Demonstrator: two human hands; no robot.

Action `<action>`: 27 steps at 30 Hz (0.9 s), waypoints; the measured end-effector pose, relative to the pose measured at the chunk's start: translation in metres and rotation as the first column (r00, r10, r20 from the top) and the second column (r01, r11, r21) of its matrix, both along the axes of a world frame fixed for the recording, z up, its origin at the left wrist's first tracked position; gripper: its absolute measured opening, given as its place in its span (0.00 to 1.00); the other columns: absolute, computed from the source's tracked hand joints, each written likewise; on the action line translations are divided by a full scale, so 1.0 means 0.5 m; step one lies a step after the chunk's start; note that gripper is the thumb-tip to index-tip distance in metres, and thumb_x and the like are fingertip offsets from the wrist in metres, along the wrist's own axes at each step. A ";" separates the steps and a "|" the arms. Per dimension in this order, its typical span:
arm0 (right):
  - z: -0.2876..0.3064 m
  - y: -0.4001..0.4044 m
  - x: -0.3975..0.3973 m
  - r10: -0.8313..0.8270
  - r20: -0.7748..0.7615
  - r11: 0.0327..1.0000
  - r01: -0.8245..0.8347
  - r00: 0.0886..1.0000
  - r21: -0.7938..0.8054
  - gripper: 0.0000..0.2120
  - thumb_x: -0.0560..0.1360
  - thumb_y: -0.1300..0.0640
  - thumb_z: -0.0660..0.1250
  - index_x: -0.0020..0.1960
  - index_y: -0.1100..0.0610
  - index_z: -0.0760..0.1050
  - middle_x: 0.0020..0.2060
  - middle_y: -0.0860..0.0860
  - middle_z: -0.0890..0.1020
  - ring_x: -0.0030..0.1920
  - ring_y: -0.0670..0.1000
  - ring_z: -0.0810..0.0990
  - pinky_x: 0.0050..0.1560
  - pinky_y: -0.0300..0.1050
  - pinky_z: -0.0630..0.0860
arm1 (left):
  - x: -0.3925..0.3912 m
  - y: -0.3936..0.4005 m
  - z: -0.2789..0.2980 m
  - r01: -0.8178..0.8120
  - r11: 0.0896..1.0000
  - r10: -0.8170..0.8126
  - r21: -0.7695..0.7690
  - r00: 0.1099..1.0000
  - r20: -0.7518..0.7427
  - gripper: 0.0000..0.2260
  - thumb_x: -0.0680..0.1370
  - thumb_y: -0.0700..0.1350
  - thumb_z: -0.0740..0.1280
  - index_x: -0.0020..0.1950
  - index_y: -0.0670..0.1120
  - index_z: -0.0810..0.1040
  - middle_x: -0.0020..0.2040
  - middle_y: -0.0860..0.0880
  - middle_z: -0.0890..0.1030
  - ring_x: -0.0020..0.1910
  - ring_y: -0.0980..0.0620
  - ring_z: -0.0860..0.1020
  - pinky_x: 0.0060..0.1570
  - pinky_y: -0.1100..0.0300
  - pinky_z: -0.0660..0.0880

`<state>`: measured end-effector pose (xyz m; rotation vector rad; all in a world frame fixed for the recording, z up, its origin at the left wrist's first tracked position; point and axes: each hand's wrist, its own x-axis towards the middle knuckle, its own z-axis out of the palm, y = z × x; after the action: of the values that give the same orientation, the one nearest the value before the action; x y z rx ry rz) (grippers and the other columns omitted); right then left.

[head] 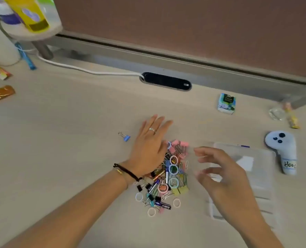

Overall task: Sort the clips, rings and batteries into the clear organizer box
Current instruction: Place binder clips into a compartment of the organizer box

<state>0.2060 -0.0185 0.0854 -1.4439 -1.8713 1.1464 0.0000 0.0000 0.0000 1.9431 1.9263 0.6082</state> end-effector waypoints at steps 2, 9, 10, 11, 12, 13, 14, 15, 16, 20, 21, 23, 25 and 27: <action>-0.044 0.015 -0.012 -0.016 0.042 1.000 0.016 0.999 0.000 0.26 0.69 0.70 0.73 0.50 0.38 0.78 0.50 0.36 0.81 0.51 0.42 0.80 0.47 0.34 0.76 | 0.000 0.014 -0.023 0.021 0.999 -0.021 0.038 1.000 0.016 0.25 0.80 0.42 0.63 0.77 0.52 0.66 0.78 0.49 0.67 0.80 0.49 0.57 0.79 0.54 0.44; -0.150 0.100 -0.057 -0.088 0.497 0.936 -0.100 0.863 0.338 0.08 0.74 0.56 0.68 0.53 0.50 0.78 0.44 0.48 0.82 0.42 0.52 0.80 0.44 0.48 0.77 | 0.021 0.058 -0.056 0.128 0.982 -0.130 0.136 0.991 0.008 0.18 0.76 0.38 0.66 0.63 0.50 0.81 0.55 0.51 0.83 0.58 0.50 0.76 0.62 0.58 0.67; -0.156 0.113 -0.067 -0.111 0.542 0.918 -0.124 0.833 0.378 0.06 0.76 0.53 0.66 0.51 0.51 0.77 0.42 0.49 0.82 0.41 0.54 0.80 0.42 0.49 0.77 | 0.024 0.061 -0.054 0.140 0.981 -0.142 0.133 0.990 0.009 0.18 0.76 0.38 0.65 0.63 0.50 0.81 0.53 0.51 0.83 0.55 0.51 0.77 0.59 0.59 0.68; -0.161 0.123 -0.076 -0.127 0.583 0.901 -0.152 0.803 0.406 0.06 0.77 0.50 0.65 0.50 0.52 0.76 0.40 0.50 0.82 0.40 0.56 0.80 0.41 0.50 0.77 | 0.027 0.063 -0.051 0.156 0.981 -0.158 0.118 0.987 0.013 0.18 0.76 0.38 0.64 0.64 0.51 0.81 0.51 0.51 0.83 0.53 0.51 0.77 0.56 0.59 0.70; -0.166 0.131 -0.082 -0.131 0.622 0.893 -0.181 0.772 0.413 0.08 0.77 0.48 0.63 0.49 0.53 0.75 0.39 0.51 0.81 0.39 0.57 0.80 0.40 0.50 0.77 | 0.030 0.064 -0.049 0.170 0.980 -0.173 0.105 0.985 0.014 0.19 0.76 0.38 0.63 0.64 0.51 0.80 0.50 0.51 0.84 0.52 0.51 0.77 0.55 0.58 0.72; -0.172 0.139 -0.086 -0.136 0.650 0.885 -0.204 0.747 0.419 0.10 0.77 0.47 0.62 0.49 0.53 0.74 0.39 0.52 0.80 0.38 0.57 0.79 0.39 0.50 0.77 | 0.032 0.065 -0.046 0.174 0.980 -0.175 0.101 0.985 -0.004 0.19 0.76 0.38 0.62 0.64 0.52 0.80 0.50 0.51 0.84 0.51 0.50 0.78 0.54 0.55 0.73; -0.177 0.146 -0.090 -0.132 0.675 0.884 -0.222 0.726 0.412 0.10 0.76 0.46 0.63 0.50 0.53 0.73 0.39 0.52 0.80 0.39 0.58 0.79 0.39 0.50 0.76 | 0.032 0.067 -0.046 0.172 0.980 -0.170 0.105 0.985 -0.022 0.19 0.76 0.38 0.62 0.65 0.52 0.79 0.50 0.52 0.84 0.52 0.50 0.78 0.54 0.53 0.74; -0.183 0.152 -0.091 -0.130 0.691 0.884 -0.233 0.711 0.405 0.11 0.74 0.47 0.63 0.51 0.53 0.73 0.39 0.53 0.80 0.39 0.58 0.79 0.39 0.49 0.76 | 0.031 0.069 -0.045 0.165 0.981 -0.162 0.107 0.986 -0.033 0.19 0.76 0.39 0.62 0.65 0.53 0.79 0.50 0.52 0.84 0.52 0.50 0.79 0.54 0.52 0.75; -0.185 0.155 -0.091 -0.126 0.699 0.894 -0.226 0.704 0.388 0.12 0.73 0.47 0.64 0.52 0.53 0.73 0.40 0.53 0.80 0.40 0.58 0.79 0.39 0.48 0.75 | 0.030 0.073 -0.046 0.156 0.982 -0.153 0.107 0.987 -0.040 0.18 0.77 0.40 0.62 0.64 0.54 0.79 0.49 0.53 0.85 0.51 0.50 0.80 0.53 0.51 0.76; -0.179 0.159 -0.087 -0.092 0.686 0.913 -0.214 0.722 0.348 0.15 0.70 0.42 0.67 0.49 0.52 0.77 0.38 0.51 0.79 0.40 0.56 0.78 0.37 0.46 0.72 | 0.027 0.082 -0.037 0.163 0.985 -0.161 0.053 0.986 -0.051 0.14 0.80 0.42 0.63 0.63 0.55 0.80 0.47 0.55 0.86 0.49 0.55 0.81 0.53 0.51 0.79; -0.171 0.158 -0.083 -0.081 0.648 0.922 -0.189 0.757 0.337 0.14 0.69 0.41 0.67 0.47 0.51 0.78 0.37 0.50 0.80 0.39 0.55 0.78 0.37 0.45 0.72 | 0.027 0.082 -0.033 0.168 0.985 -0.167 0.031 0.985 -0.044 0.14 0.80 0.42 0.64 0.63 0.54 0.80 0.48 0.55 0.85 0.48 0.55 0.81 0.54 0.51 0.79; -0.153 0.151 -0.069 -0.063 0.555 0.937 -0.143 0.830 0.320 0.11 0.69 0.44 0.65 0.45 0.48 0.80 0.35 0.48 0.82 0.39 0.53 0.79 0.37 0.45 0.74 | 0.028 0.079 -0.024 0.187 0.982 -0.188 -0.017 0.982 -0.030 0.16 0.78 0.41 0.66 0.64 0.53 0.80 0.44 0.57 0.82 0.46 0.55 0.80 0.54 0.54 0.78; -0.135 0.134 -0.047 -0.049 0.481 0.938 -0.126 0.875 0.324 0.10 0.71 0.47 0.63 0.43 0.47 0.82 0.33 0.47 0.83 0.38 0.50 0.79 0.38 0.46 0.76 | 0.035 0.076 -0.016 0.213 0.976 -0.215 -0.050 0.976 -0.037 0.16 0.77 0.39 0.67 0.63 0.52 0.80 0.46 0.56 0.81 0.46 0.56 0.78 0.51 0.59 0.76; -0.121 0.112 -0.020 -0.020 0.398 0.939 -0.119 0.917 0.323 0.11 0.72 0.51 0.62 0.38 0.49 0.83 0.29 0.47 0.82 0.36 0.49 0.79 0.38 0.48 0.77 | 0.043 0.077 -0.013 0.235 0.969 -0.241 -0.081 0.967 -0.081 0.15 0.77 0.40 0.69 0.63 0.52 0.80 0.54 0.53 0.83 0.49 0.56 0.77 0.49 0.62 0.72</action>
<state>0.1959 0.0375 0.0248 -1.5075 -2.2569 0.5258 0.0215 0.0387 -0.0065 2.1470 1.7023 0.3854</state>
